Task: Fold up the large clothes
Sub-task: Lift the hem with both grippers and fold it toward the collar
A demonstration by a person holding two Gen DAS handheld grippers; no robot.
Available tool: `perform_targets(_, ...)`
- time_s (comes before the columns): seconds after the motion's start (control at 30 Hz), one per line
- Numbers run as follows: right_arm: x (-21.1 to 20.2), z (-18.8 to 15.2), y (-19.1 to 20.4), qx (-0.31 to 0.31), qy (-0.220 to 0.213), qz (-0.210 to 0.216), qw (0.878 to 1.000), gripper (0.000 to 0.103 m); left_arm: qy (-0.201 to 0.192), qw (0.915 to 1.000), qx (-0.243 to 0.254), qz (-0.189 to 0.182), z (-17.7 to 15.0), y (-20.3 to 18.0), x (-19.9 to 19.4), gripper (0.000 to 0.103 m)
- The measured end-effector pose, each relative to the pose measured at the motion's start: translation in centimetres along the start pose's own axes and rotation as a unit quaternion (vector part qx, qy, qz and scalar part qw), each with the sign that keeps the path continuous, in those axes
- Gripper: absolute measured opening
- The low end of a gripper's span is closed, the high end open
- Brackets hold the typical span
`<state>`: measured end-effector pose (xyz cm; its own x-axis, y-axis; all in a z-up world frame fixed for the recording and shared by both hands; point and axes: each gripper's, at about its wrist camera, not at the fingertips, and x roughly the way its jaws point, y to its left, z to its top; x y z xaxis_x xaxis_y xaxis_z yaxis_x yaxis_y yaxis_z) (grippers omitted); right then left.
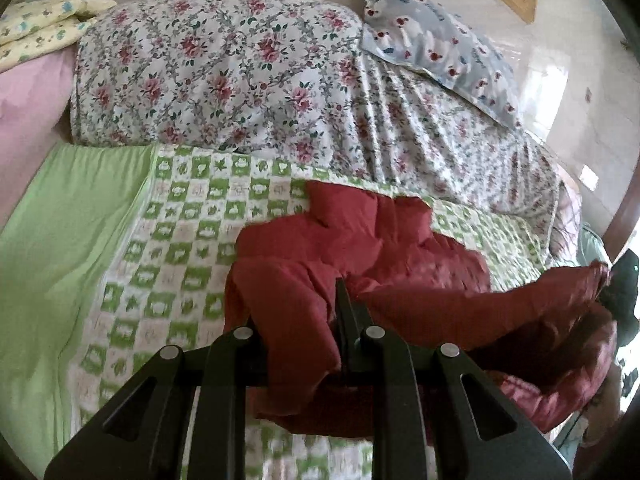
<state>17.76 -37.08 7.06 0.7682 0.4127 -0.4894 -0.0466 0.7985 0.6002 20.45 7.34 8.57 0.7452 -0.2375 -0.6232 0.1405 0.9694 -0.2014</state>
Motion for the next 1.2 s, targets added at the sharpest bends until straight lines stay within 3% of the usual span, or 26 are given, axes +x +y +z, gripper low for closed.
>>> perform_targets(0.3, 7.1, 3.6, -3.0, 0.042, -0.026, -0.041, 0.998, 0.029, 0.014, 0.9977, -0.052, 0.041, 3.8, 1.5, 8.7, 0.019)
perform_targets(0.8, 17.2, 6.2, -8.5, 0.063, -0.021, -0.111, 0.992, 0.029, 0.058, 0.9924, -0.069, 0.084, 6.3, 3.5, 22.1, 0.024)
perform_targets(0.93, 19.2, 6.3, -9.8, 0.073, -0.014, -0.128, 0.989, 0.029, 0.072, 0.9904, -0.098, 0.066, 6.7, 4.5, 23.6, 0.026)
perform_targets(1.07, 20.4, 6.7, -10.4, 0.075, -0.009, -0.14, 0.987, 0.029, 0.069, 0.9913, -0.1, 0.052, 7.0, 4.8, 22.3, 0.029)
perform_targets(1.1, 20.6, 6.9, -10.7, 0.08, -0.008, -0.14, 0.987, 0.029, 0.063, 0.9921, -0.097, 0.048, 7.0, 4.8, 21.4, 0.033)
perform_targets(1.2, 21.0, 7.1, -11.3, 0.089, -0.006, -0.144, 0.986, 0.029, 0.038, 0.9932, -0.089, 0.065, 7.1, 4.5, 18.6, 0.058)
